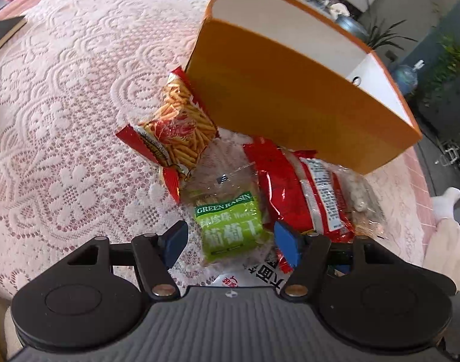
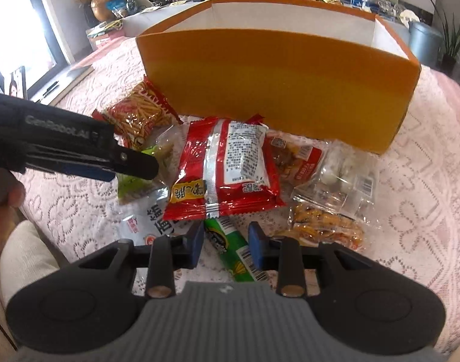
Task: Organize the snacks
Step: 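Grasp the green raisin packet with the left tool while the right tool grasps the green soda can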
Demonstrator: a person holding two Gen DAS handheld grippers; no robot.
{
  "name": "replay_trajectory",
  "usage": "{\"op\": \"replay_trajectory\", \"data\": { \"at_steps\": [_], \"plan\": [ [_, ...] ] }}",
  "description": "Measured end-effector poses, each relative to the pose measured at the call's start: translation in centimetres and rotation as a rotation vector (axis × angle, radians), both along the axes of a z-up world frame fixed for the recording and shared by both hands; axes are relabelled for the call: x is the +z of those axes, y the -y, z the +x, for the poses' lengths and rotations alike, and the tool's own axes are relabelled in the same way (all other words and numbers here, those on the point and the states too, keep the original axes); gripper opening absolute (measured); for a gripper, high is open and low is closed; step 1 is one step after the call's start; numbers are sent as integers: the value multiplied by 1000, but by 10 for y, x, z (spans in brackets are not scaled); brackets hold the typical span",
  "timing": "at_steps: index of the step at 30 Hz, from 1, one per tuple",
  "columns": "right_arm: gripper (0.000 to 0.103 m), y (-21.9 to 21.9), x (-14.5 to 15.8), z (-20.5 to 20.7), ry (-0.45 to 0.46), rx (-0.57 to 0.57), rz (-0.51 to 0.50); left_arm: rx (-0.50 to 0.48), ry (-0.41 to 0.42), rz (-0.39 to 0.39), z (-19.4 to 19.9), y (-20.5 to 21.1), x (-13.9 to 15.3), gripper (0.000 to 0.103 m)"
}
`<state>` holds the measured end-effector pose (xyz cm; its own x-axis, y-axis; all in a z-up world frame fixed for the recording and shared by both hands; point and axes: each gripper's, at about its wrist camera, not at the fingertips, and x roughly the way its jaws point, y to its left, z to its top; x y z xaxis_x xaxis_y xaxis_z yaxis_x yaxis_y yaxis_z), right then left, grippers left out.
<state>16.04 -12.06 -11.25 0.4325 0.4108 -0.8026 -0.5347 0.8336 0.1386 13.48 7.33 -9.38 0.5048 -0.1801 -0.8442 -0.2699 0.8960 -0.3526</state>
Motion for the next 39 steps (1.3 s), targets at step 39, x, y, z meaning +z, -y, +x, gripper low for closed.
{"op": "replay_trajectory", "data": {
  "at_steps": [39],
  "plan": [
    [21,23,17,-30,-146,-23,33,-86,40,103,-54,26,20,51]
  ]
}}
